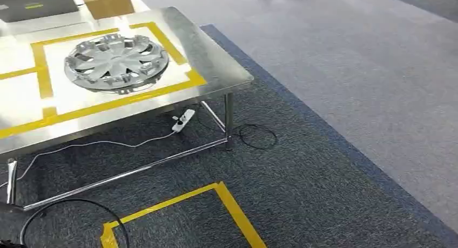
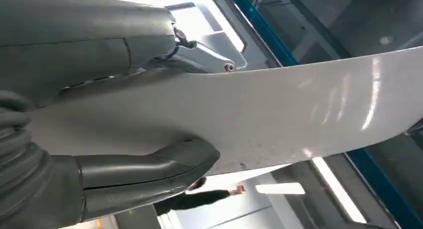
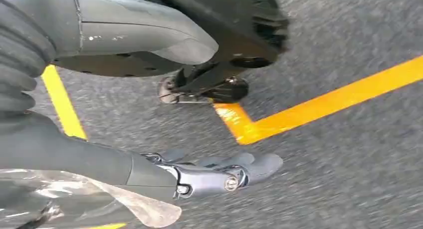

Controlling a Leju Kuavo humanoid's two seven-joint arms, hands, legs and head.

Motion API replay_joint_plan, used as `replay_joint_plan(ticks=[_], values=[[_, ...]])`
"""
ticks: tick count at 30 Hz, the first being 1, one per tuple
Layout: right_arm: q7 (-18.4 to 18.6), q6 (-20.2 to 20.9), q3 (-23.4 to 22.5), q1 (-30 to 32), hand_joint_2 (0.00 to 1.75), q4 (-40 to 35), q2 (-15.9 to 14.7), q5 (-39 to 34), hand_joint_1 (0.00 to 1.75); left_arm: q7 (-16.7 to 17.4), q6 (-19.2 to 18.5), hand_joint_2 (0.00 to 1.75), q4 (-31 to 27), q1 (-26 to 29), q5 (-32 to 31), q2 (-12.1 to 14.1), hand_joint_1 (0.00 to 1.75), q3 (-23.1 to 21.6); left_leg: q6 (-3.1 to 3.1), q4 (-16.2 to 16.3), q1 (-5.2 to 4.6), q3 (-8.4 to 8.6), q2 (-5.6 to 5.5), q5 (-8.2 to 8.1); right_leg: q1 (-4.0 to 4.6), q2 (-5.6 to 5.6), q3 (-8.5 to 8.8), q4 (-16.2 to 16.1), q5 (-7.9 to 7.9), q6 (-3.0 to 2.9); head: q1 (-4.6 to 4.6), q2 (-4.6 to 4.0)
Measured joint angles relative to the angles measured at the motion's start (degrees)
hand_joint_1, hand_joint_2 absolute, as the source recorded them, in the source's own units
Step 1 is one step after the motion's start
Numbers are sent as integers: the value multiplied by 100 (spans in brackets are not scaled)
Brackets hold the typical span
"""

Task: Take the parts from the cabinet and place them on the table.

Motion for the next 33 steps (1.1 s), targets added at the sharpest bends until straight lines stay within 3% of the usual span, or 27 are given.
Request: replay_joint_plan(ticks=[1,2,4,5,6,7,10,11,12,13,15,16,17,19,20,21,22,26,27,28,29,31,32,33], values=[[-79,52,-39,-4,175,0,-17,-6,0,0,0,175,2,8,2,0,175,13,3,2,-3,8,-76,-3,3,7,-165,200,22,7,-2,0],[-159,114,-85,-19,175,0,-33,-9,0,0,0,175,2,13,4,-7,175,24,1,2,-3,24,-160,-7,3,10,-195,112,202,6,-7,0],[-225,192,-166,-81,175,2,-61,-13,0,0,0,175,2,28,9,-13,175,46,-19,8,1,66,-327,-27,-1,75,92,-733,836,-13,-4,0],[-231,232,-203,-113,175,0,-81,-13,0,0,0,175,2,29,18,-15,175,55,-38,10,2,84,-399,-41,-12,241,299,-1267,1124,-35,2,0],[-231,271,-253,-128,175,0,-109,-15,0,0,0,175,7,33,17,-15,175,63,-58,14,2,68,-442,-49,-53,601,375,-1413,1038,-62,-9,0],[-245,315,-295,-150,175,0,-109,-15,0,0,0,175,7,31,28,-17,175,68,-84,64,-6,26,-518,-57,-67,630,456,-1578,1027,-71,-20,0],[-229,446,-391,-161,175,0,-120,-15,0,0,-2,175,9,77,42,-26,175,79,-205,9,45,-38,-729,-4,-26,435,487,-1551,1032,-149,-15,0],[-225,463,-422,-160,175,-4,-124,-15,0,0,0,175,9,91,39,-24,175,79,-221,76,42,-29,-584,-47,-72,333,527,-1616,1055,-187,-13,0],[-225,494,-439,-154,175,-7,-129,-15,0,0,2,175,7,89,41,-26,175,79,-263,230,12,-92,-261,-155,-69,262,562,-1637,1039,-225,-56,0],[-223,513,-457,-142,175,-7,-129,-15,0,0,0,175,9,89,41,-26,175,76,-299,561,24,-255,-89,-353,-62,180,580,-1638,1026,-253,-77,0],[-218,537,-476,-103,175,-7,-129,-15,0,0,0,175,13,92,46,-26,175,76,-353,1500,59,-724,11,-765,-54,-23,612,-1636,986,-271,-74,0],[-212,548,-483,-90,175,-7,-129,-15,0,0,0,175,15,94,48,-26,175,79,-372,1790,77,-880,16,-820,-55,-117,626,-1632,967,-269,-79,0],[-201,566,-494,-84,175,-7,-129,-15,0,0,-2,175,17,96,48,-26,175,79,-383,1764,92,-879,22,-716,-55,-207,652,-1632,947,-259,-76,0],[-188,599,-511,-87,175,-7,-129,-15,0,0,-2,175,17,102,44,-26,175,79,-379,1077,102,-545,82,-249,-58,-347,722,-1632,898,-238,-81,0],[-183,612,-514,-88,175,-7,-129,-15,0,0,-2,175,17,105,35,-26,175,79,-360,519,100,-259,196,23,-58,-415,773,-1632,864,-214,-76,0],[-174,616,-516,-85,175,-7,-131,-15,0,0,-2,175,17,107,28,-26,175,79,-328,146,60,-65,531,44,-39,-464,776,-1634,825,-167,-77,0],[-168,627,-518,-85,175,-7,-133,-17,0,0,-4,175,20,106,15,-31,175,76,-281,71,2,-38,587,-11,12,-510,753,-1615,777,-120,-90,0],[-133,655,-518,-100,175,-9,-153,-17,0,0,-2,175,20,131,-7,-46,175,76,-143,48,18,-35,301,-5,8,-763,945,-1686,723,-16,-85,0],[-126,662,-518,-120,175,-9,-173,-17,0,0,0,175,20,141,-11,-57,175,77,-116,21,53,-18,253,6,-18,-456,898,-1607,637,17,-46,0],[-126,669,-518,-137,175,-9,-186,-17,0,0,0,175,20,139,-13,-57,175,74,-86,18,65,-18,213,2,-23,-190,761,-1341,462,13,-26,0],[-118,684,-518,-133,175,-9,-188,-17,0,0,0,175,20,137,-24,-57,175,72,-62,18,66,-23,152,-2,-25,-61,509,-868,244,18,11,0],[-115,697,-518,-90,175,-9,-201,-15,0,0,-2,175,24,136,-46,-57,175,63,-47,19,58,-21,7,-12,-19,16,-34,57,-43,14,5,0],[-113,708,-518,-67,175,-13,-201,-15,0,0,-2,175,28,136,-46,-57,175,63,-44,20,51,-13,-79,-16,-14,18,-201,236,7,5,7,0],[-111,710,-518,-53,175,-13,-201,-15,0,0,-2,175,31,136,-46,-57,175,63,-42,20,51,-1,-155,-21,-14,20,-220,127,195,-7,4,0]])
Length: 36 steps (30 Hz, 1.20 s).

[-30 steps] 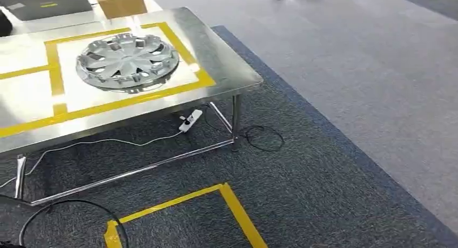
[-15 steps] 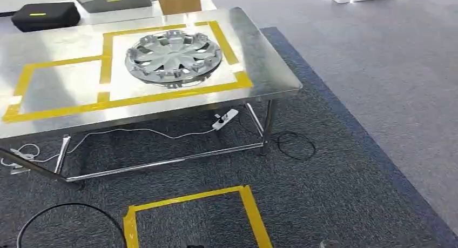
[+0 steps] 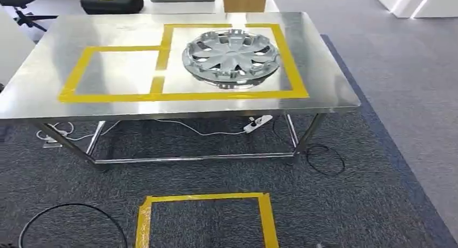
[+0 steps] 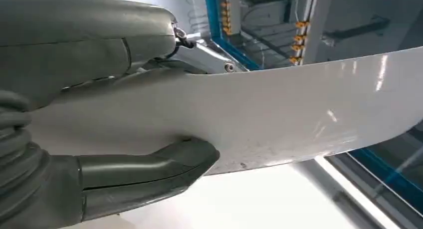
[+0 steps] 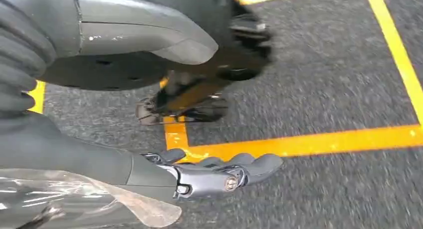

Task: Take the parts from the cabinet and place them on the table.

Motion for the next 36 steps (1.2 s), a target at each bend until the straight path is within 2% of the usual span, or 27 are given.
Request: replay_joint_plan(ticks=[2,3,4,5,7,8,9,10,12,13,14,16,17,18,19,20,23,24,25,26,28,29,30,31,33,34,36], values=[[-15,13,0,-8,175,0,-13,0,0,0,0,175,2,0,-7,0,175,0,-19,3,0,43,-171,-21,-1,86,292,-884,642,-39,2,0],[-59,39,0,-20,175,0,-20,0,0,0,0,175,2,0,-18,0,175,-2,-42,3,2,64,-242,-36,-8,280,497,-1422,920,-71,9,0],[-116,61,2,-31,175,0,-31,0,0,0,0,175,2,-2,-24,0,175,-7,-76,24,-33,54,-288,-57,-25,487,577,-1595,843,-88,-7,0],[-206,77,13,-61,175,-2,-33,0,0,0,0,175,4,-3,-26,4,175,-15,-110,33,-4,25,-370,-52,-23,437,660,-1649,835,-82,-11,0],[-374,107,70,-138,175,-24,-33,2,0,0,0,175,7,-6,-33,7,175,-31,-187,9,37,-2,-454,-17,17,357,653,-1642,839,-127,-4,0],[-440,120,109,-198,175,-37,-31,4,0,0,0,175,7,-7,-39,9,175,-31,-224,-1,27,-13,-495,-20,-8,303,676,-1680,858,-159,-7,0],[-470,118,144,-256,175,-57,-31,7,0,0,0,175,9,-3,-42,17,175,-31,-243,76,24,-13,-270,-64,-31,220,703,-1720,879,-192,-5,0],[-487,111,177,-297,175,-57,-33,7,0,0,0,175,11,-25,-42,20,175,-39,-274,293,5,-114,3,-213,-26,163,728,-1731,865,-229,-72,0],[-490,114,232,-315,175,-61,-33,7,0,0,0,175,35,-34,-42,28,175,-74,-317,1142,20,-518,150,-637,-8,-8,753,-1727,832,-271,-83,0],[-490,114,256,-311,175,-68,-33,7,0,0,0,175,48,-34,-39,33,175,-81,-329,1545,23,-725,162,-783,-5,-97,759,-1725,817,-274,-83,0],[-490,114,278,-309,175,-77,-33,7,0,0,0,175,61,-34,-42,35,175,-83,-335,1748,23,-837,166,-803,-1,-182,766,-1723,805,-274,-85,0],[-490,114,313,-316,175,-92,-33,4,0,2,0,175,81,-35,-39,35,175,-90,-308,1334,22,-643,187,-436,10,-349,808,-1723,770,-265,-83,0],[-487,114,324,-321,175,-98,-33,4,0,0,0,175,87,-35,-39,35,175,-96,-270,816,12,-379,251,-158,20,-419,847,-1724,748,-257,-85,0],[-470,114,334,-322,175,-107,-33,2,0,0,0,175,87,-36,-42,35,175,-100,-215,302,-14,-108,432,67,30,-481,888,-1725,725,-247,-83,0],[-448,114,337,-318,175,-114,-33,0,0,0,0,175,90,-41,-44,37,175,-107,-175,72,-80,24,703,-29,49,-534,903,-1729,700,-224,-74,0],[-426,114,334,-309,175,-116,-35,0,0,2,0,175,94,-43,-44,37,175,-122,-142,13,-91,20,687,-25,77,-588,889,-1714,671,-181,-85,0],[-336,94,334,-307,175,-138,-37,0,0,0,0,175,98,-35,4,37,175,-122,-96,-11,-101,-24,476,-17,79,-782,978,-1765,649,-103,-61,0],[-308,81,332,-308,175,-144,-39,0,0,0,0,175,101,-30,37,35,175,-129,-57,-78,-35,40,427,26,51,-635,933,-1745,597,-50,-63,0],[-271,52,330,-301,175,-146,-57,-2,0,0,0,175,107,-35,70,33,175,-138,-29,-92,-28,49,414,29,33,-268,896,-1598,480,-38,-13,0],[-206,9,330,-291,175,-153,-59,-2,0,2,0,175,116,-38,105,35,175,-151,-14,-91,-20,43,372,30,29,-101,731,-1248,286,-33,2,0],[-146,-15,328,-221,175,-162,-83,-2,0,0,0,175,164,-35,125,35,175,-173,3,-88,-22,42,288,18,21,-5,220,-277,-98,-10,24,0],[-129,-26,328,-185,175,-166,-81,-2,0,0,-7,175,192,-35,138,37,175,-177,8,-87,-23,48,242,13,22,-4,3,50,-137,0,24,0],[-127,-28,328,-161,175,-173,-83,-2,0,0,-9,175,214,-33,144,37,175,-181,6,-85,-22,59,210,3,20,-5,-60,42,-21,5,20,0],[-127,-33,328,-153,175,-179,-83,-2,0,0,-9,175,232,-32,162,37,175,-184,-1,-83,-18,78,179,-11,17,-5,8,-226,233,7,26,0],[-109,-48,326,-154,175,-188,-103,-2,0,0,-9,175,275,-31,293,52,175,-230,-52,-67,-2,133,139,-58,0,2,417,-1231,845,3,26,0],[-96,-55,321,-152,175,-192,-116,-2,0,2,-9,175,315,-30,378,63,175,-280,-86,-54,-4,140,130,-87,-9,38,565,-1565,892,4,24,0],[-78,-55,300,-159,175,-218,-116,-2,0,19,-9,175,398,-18,509,103,175,-352,-150,-23,-38,107,105,-123,15,69,651,-1660,811,-86,20,0]])
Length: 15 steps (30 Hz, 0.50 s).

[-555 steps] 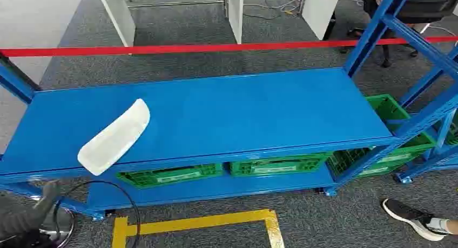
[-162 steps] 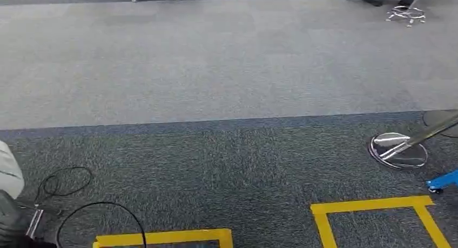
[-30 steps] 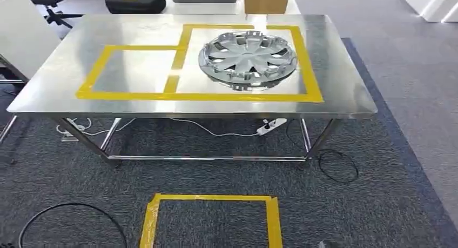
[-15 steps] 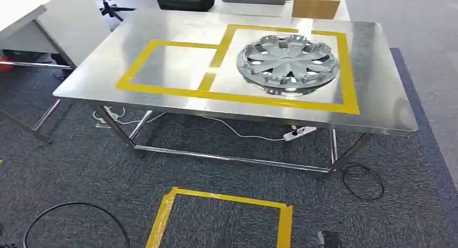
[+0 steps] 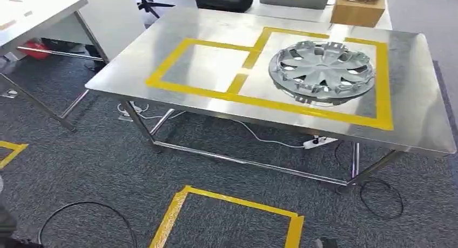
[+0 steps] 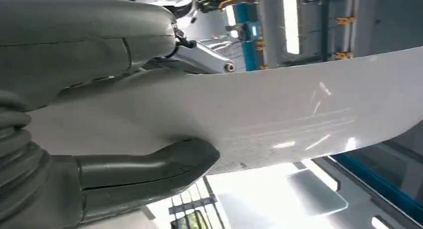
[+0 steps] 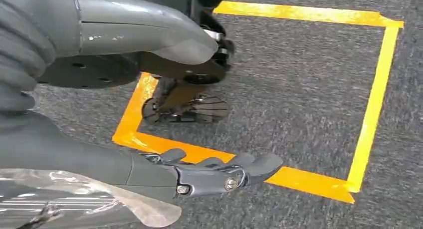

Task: Take the parts from the cabinet and place them on the table.

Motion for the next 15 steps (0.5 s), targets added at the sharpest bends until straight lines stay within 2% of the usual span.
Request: replay_joint_plan(ticks=[2,4,5,7,8,9,10,11,12,13,14,15], values=[[11,-2,-11,25,175,-9,-2,0,0,22,-2,175,76,20,70,83,175,-85,-37,-16,11,18,-7,2,17,-5,4,8,-14,-64,0,0],[8,-13,-15,34,175,-15,-11,0,0,31,-2,175,116,24,86,138,175,-116,-108,128,21,11,36,-103,-23,-27,82,-32,-13,-135,-26,0],[9,-11,-18,37,175,-18,-13,0,0,31,0,175,129,22,86,166,175,-136,-138,437,26,-132,60,-261,-23,-37,109,-34,-37,-171,-66,0],[9,-11,-20,51,175,-29,-13,0,0,33,2,175,177,38,103,219,175,-177,-171,1447,32,-665,63,-679,-14,-71,158,-33,-89,-201,-59,0],[9,-9,-20,58,175,-28,-13,0,0,39,2,175,199,48,103,236,175,-193,-174,1786,32,-868,63,-755,-10,-80,183,-33,-118,-203,-61,0],[9,-9,-20,65,175,-29,-13,0,0,59,2,175,214,54,103,262,175,-210,-165,1893,33,-981,63,-686,-9,-91,224,-33,-153,-201,-57,0],[6,-7,-20,66,175,-29,-13,0,0,90,2,175,225,59,103,286,175,-215,-146,1722,32,-932,63,-469,-8,-91,279,-33,-196,-193,-57,0],[6,-7,-20,64,175,-31,-13,0,0,127,2,175,234,61,99,304,175,-219,-117,1343,31,-788,64,-179,-7,-91,342,-34,-239,-182,-63,0],[0,-4,-20,62,175,-31,-13,0,0,164,2,175,236,61,88,324,175,-228,-77,798,24,-560,68,149,-7,-91,419,-36,-290,-164,-57,0],[-11,-2,-20,65,175,-33,-13,0,0,190,2,175,236,61,70,339,175,-239,-28,323,9,-372,102,361,-9,-94,403,-48,-339,-146,-61,0],[-22,2,-22,52,175,-35,-13,0,0,221,2,175,249,58,60,356,175,-249,-6,257,-40,-292,141,182,17,-109,442,-53,-389,-109,-43,0],[-29,11,-22,48,175,-37,-13,0,0,234,2,175,249,51,44,365,175,-261,27,136,-51,-238,134,114,8,-105,431,-68,-414,-70,-61,0]])
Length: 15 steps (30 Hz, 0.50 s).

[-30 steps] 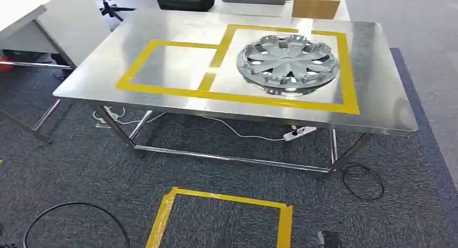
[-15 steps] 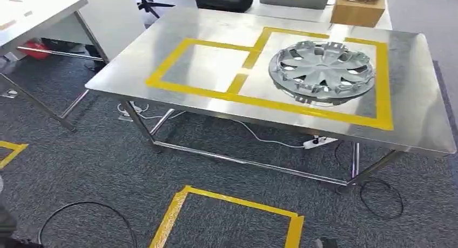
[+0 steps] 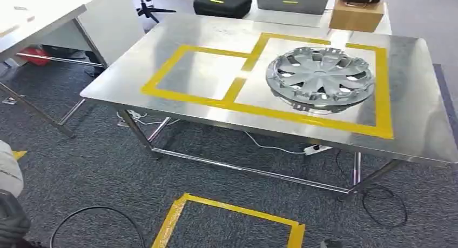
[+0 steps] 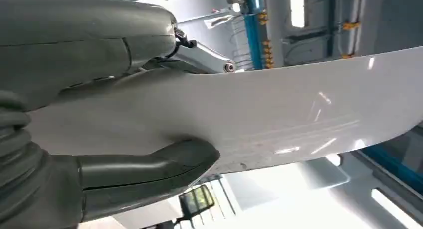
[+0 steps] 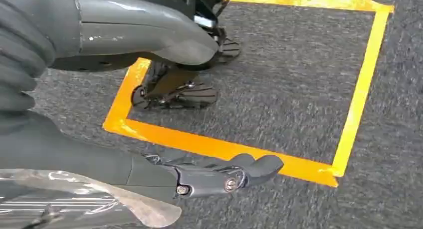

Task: Take the parts from the cabinet and place them on the table.

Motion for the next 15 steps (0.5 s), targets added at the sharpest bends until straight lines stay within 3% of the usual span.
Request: replay_joint_plan(ticks=[2,3,4,5,6,8,9,10,12,13,14,15], values=[[-7,11,0,8,175,-2,0,0,0,28,4,175,9,31,-20,15,175,-17,74,-69,-2,-5,-14,-26,-4,-35,138,-20,84,88,0,0],[-7,13,2,3,175,-4,0,0,0,28,4,175,9,34,-28,22,175,-33,102,-100,18,90,-41,-28,-4,-44,219,-58,66,128,9,0],[-7,17,2,1,175,-7,-2,0,0,28,4,175,9,45,-28,22,175,-55,122,-175,45,211,-46,-28,-8,-33,186,7,-1,141,13,0],[-20,17,0,-18,175,-11,-2,0,0,28,7,175,11,41,-31,26,175,-72,157,-199,47,291,-41,-57,1,-2,49,303,-17,132,55,-7],[-22,22,0,-30,175,-15,-2,0,0,28,7,175,11,33,-35,33,175,-85,179,-202,45,314,-40,-93,-1,19,-230,730,-81,139,85,-2],[-15,28,-2,-2,175,-15,-4,0,0,46,4,175,26,30,-50,41,175,-87,197,-202,24,386,-51,-190,-1,28,-849,1508,-449,174,107,-2],[-11,46,-2,22,175,-17,-4,0,0,61,4,175,33,33,-55,46,175,-87,200,-202,16,446,-67,-242,0,29,-1042,1643,-539,187,109,-2],[-9,46,-2,37,175,-20,-4,0,0,68,4,175,37,33,-70,50,175,-87,200,-202,6,536,-79,-308,0,29,-1130,1541,-476,186,118,-2],[-7,52,-4,40,175,-22,-4,0,0,92,4,175,48,33,-92,52,175,-90,197,-202,-9,716,-84,-435,4,31,-1052,964,-78,153,129,-2],[-7,63,-7,48,175,-22,-4,0,0,114,4,175,52,33,-103,52,175,-92,184,-207,-19,839,-80,-548,19,32,-929,362,450,98,131,-2],[-4,74,-13,67,175,-22,-20,0,0,149,4,175,66,23,-114,55,175,-96,171,-207,-9,907,-70,-617,40,23,-951,341,724,48,103,-2],[-2,90,-26,66,175,-24,-26,0,0,208,0,175,79,28,-144,61,175,-103,126,-210,-7,922,-76,-655,82,-35,-973,226,609,26,90,-2]])
